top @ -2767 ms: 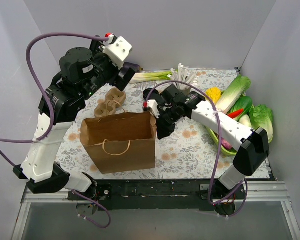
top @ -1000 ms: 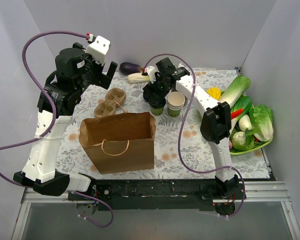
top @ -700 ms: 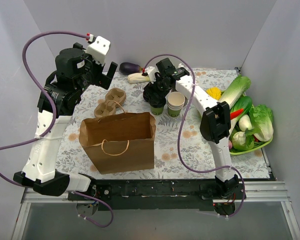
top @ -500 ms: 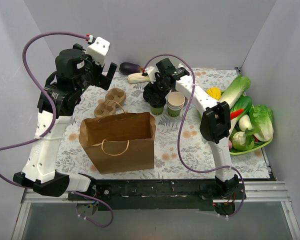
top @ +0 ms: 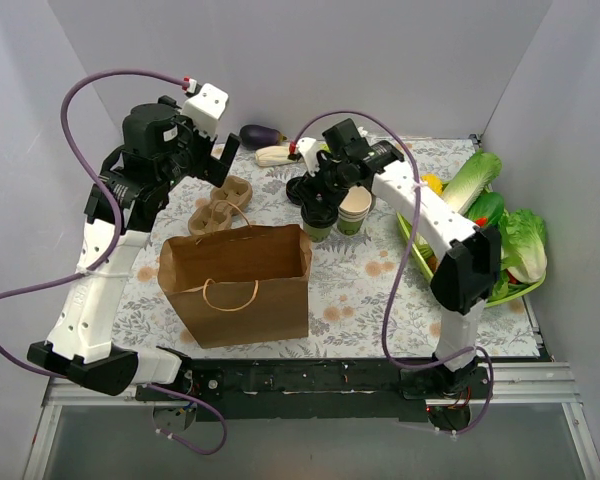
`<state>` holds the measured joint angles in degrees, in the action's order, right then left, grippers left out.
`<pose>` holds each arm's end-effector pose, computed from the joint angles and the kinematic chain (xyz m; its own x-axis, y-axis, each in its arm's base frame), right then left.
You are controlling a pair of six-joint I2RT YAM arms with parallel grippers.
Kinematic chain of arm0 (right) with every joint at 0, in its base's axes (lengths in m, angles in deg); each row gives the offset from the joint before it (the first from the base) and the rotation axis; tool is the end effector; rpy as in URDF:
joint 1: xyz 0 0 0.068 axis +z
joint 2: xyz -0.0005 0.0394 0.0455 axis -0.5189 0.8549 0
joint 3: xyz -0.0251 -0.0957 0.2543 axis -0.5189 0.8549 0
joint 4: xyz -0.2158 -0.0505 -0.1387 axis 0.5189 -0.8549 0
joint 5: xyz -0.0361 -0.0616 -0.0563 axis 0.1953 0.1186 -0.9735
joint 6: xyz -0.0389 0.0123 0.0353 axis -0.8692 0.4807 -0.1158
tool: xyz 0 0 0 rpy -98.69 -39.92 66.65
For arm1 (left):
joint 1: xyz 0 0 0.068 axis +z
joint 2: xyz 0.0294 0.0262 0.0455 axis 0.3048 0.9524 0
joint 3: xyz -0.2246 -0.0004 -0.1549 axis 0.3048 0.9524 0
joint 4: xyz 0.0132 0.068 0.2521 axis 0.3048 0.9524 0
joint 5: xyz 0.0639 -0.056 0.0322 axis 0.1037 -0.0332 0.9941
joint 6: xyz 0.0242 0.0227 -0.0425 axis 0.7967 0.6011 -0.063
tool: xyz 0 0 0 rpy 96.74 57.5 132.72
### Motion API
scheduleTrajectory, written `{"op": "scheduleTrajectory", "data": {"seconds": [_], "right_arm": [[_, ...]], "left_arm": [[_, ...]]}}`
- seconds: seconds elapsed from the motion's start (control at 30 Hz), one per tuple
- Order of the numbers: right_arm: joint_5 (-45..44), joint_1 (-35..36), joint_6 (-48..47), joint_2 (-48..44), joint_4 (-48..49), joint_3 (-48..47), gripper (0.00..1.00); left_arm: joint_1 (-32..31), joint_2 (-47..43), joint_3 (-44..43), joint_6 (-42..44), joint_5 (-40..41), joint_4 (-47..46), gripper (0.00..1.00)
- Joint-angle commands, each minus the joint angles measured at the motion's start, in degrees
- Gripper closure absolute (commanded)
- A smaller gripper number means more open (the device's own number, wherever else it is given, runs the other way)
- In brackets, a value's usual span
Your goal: Pack the takeout coffee
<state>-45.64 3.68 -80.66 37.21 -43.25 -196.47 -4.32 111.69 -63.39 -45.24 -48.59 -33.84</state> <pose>0.3492 0.2544 0.3300 -0.3721 -0.6546 -0.6581 -0.8532 0.5204 -0.0352 0.2240 -0.0868 0.5045 -0.3990 -0.1702 -0.9010 0.1674 0.9526 -0.2541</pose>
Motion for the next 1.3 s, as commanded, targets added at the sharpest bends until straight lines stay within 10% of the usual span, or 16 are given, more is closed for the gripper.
{"op": "scheduleTrajectory", "data": {"seconds": [0.0,0.47,1.1,1.27], "right_arm": [[2.28,0.57,0.39,-10.66,-0.45,7.50,0.35],[-5.81,-2.24,16.64,-33.80,0.69,36.00,0.47],[-15.65,-7.96,35.80,-32.05,1.92,43.74,0.48],[-11.62,-7.96,35.99,-33.89,3.06,48.05,0.32]], "left_arm": [[0.27,-2.47,0.97,-0.52,-1.63,-1.98,0.02],[0.27,-1.77,0.97,-1.31,-3.47,-0.67,0.02],[0.27,0.61,-0.44,-1.58,-2.33,2.50,0.02],[0.35,0.61,-0.35,-1.58,-2.33,2.59,0.02]]}}
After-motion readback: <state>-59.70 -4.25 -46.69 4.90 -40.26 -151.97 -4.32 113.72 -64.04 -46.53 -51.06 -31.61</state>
